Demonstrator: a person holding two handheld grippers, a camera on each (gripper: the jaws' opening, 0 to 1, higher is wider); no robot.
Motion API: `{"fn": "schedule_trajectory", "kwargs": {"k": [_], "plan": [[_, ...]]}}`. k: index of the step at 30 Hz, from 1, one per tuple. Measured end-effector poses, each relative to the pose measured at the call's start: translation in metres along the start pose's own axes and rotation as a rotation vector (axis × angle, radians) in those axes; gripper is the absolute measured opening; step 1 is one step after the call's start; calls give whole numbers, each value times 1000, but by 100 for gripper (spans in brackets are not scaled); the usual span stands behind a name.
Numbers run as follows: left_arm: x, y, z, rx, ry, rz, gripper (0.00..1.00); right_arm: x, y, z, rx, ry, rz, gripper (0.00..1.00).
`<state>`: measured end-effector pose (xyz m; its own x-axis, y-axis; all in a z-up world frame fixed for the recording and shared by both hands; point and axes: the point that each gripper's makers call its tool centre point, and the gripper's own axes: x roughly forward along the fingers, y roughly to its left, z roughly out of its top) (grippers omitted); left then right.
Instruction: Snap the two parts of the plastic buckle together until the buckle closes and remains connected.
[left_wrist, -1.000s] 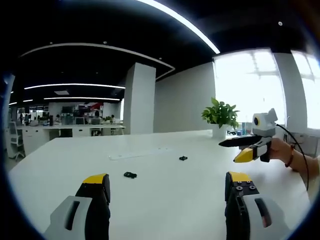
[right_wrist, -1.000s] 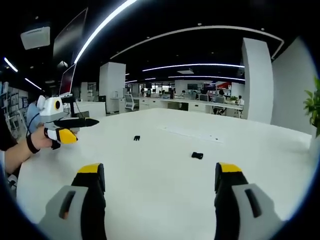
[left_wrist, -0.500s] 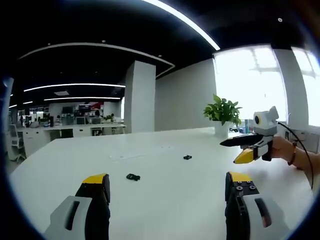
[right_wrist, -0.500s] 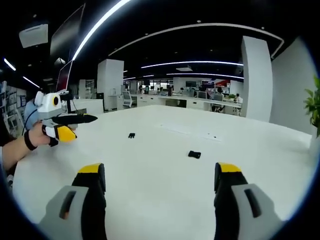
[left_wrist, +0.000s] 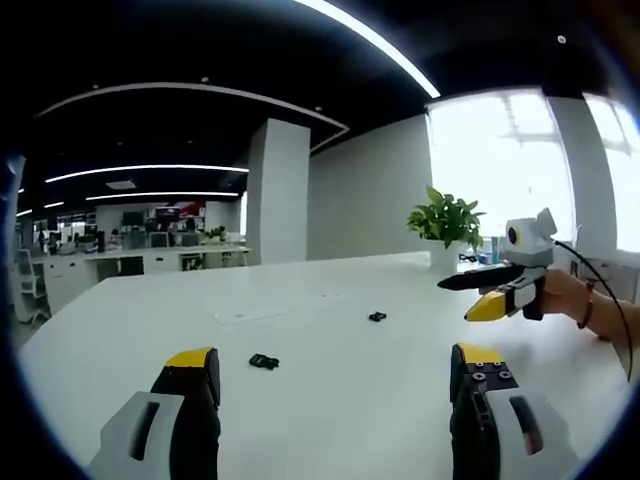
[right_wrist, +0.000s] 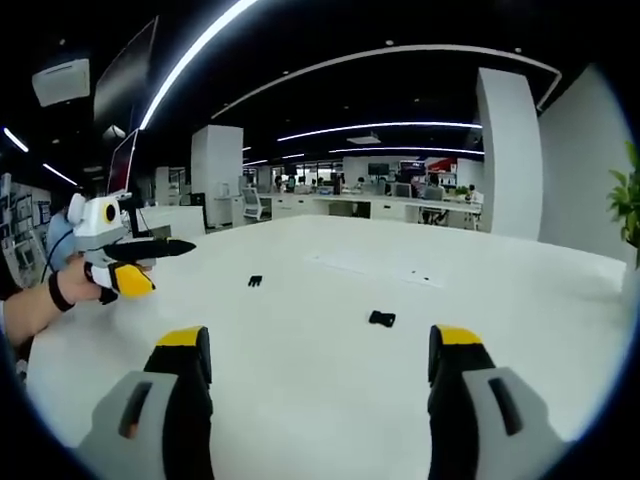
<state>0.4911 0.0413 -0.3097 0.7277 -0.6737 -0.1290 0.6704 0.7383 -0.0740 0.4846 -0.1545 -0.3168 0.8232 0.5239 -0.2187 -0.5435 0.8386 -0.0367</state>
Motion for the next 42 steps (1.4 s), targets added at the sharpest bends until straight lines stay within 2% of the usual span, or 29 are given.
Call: {"fn": "schedule_trajectory", "kwargs": {"k": [3, 10, 17, 42], "plan": [[3, -8, 0, 3, -1, -9, 97, 3, 1, 3, -7, -5, -1, 90], [9, -13, -1, 5, -3, -18, 97, 16, 3, 12, -9, -14, 9, 90], [17, -11, -4, 5, 10, -17, 97, 18, 6, 9, -25, -2, 13, 90], [45, 6, -3, 10, 26, -25, 97, 35, -14, 8, -26, 21, 2, 88]]}}
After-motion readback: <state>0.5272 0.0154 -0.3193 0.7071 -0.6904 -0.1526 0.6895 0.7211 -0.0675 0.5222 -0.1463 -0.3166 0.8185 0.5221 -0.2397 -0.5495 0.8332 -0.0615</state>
